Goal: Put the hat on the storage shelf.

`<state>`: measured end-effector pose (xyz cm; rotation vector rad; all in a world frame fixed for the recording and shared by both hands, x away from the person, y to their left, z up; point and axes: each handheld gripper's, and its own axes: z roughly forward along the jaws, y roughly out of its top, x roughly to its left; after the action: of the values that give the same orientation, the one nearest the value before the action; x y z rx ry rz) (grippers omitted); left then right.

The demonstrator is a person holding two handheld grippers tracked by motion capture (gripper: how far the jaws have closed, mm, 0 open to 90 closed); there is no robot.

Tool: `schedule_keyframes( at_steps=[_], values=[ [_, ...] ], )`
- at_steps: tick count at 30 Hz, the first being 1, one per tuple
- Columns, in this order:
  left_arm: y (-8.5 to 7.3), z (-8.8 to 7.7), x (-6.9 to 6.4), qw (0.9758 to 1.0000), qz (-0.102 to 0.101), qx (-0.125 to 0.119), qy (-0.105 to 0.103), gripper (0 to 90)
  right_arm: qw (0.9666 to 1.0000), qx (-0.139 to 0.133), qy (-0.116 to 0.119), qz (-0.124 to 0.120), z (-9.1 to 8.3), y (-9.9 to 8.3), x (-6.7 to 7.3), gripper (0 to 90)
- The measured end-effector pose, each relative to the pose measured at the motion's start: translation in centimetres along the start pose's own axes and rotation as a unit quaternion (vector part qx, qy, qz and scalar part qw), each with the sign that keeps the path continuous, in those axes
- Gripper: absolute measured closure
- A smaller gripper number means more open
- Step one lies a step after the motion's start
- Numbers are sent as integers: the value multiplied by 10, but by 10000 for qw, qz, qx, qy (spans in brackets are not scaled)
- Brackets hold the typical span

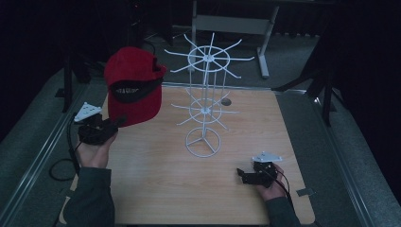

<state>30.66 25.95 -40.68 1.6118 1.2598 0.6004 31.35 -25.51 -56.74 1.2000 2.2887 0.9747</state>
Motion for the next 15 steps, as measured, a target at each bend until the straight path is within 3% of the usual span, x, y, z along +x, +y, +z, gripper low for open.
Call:
schedule_keyframes(
  at_steps=[15],
  values=[
    [11, -6, -3, 9999, 27, -170, 16, 860, 10000, 3, -2, -5, 0, 0, 0, 151]
  ],
)
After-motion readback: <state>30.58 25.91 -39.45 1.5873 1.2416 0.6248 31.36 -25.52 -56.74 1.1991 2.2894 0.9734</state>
